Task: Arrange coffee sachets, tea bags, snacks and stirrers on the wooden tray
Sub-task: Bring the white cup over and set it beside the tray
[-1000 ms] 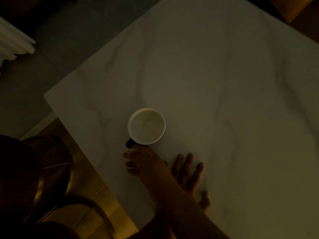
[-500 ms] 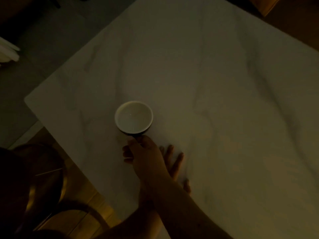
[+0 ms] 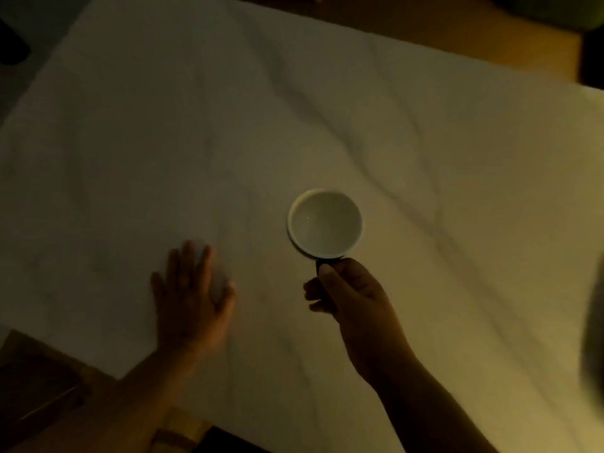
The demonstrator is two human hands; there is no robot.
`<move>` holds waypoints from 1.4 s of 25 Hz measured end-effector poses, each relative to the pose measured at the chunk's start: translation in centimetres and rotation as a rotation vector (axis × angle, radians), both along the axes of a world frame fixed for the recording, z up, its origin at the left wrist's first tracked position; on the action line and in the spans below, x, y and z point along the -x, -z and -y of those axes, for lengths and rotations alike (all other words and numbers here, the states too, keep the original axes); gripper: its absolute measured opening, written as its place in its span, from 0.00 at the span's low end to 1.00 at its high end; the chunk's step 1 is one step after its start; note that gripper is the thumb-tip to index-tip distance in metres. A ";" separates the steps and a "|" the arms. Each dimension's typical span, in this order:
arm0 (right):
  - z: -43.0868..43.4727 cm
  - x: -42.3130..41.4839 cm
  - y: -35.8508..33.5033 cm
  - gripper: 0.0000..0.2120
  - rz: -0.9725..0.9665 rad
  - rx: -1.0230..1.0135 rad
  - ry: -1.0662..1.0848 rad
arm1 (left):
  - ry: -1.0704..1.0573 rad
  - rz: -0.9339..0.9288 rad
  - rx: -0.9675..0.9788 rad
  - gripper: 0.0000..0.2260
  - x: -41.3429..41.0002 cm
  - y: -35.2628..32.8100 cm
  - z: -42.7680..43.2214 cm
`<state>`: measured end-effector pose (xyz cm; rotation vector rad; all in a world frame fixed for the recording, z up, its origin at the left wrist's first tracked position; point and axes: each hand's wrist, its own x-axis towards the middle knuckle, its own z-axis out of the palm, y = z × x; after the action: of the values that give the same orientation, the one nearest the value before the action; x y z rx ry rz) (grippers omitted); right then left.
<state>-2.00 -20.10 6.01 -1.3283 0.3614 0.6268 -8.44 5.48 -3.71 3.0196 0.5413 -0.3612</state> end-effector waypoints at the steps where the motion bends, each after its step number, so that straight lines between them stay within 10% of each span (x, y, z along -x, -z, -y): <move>1: 2.6 0.9 -0.1 0.07 -0.003 0.005 0.038 | -0.010 -0.004 -0.015 0.36 0.0 0.2 0.8; 15: 27.5 18.5 0.6 0.09 -0.129 -0.162 0.954 | 0.969 0.016 0.067 0.38 -5.5 0.0 39.5; 35: 31.2 19.6 5.1 0.08 -0.255 -0.200 1.508 | 1.092 0.161 0.055 0.39 -6.3 2.1 47.2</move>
<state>-21.60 -51.27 0.88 -0.4845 1.2812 -0.4531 -2.12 -41.75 -5.78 2.9231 -1.1391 -0.1356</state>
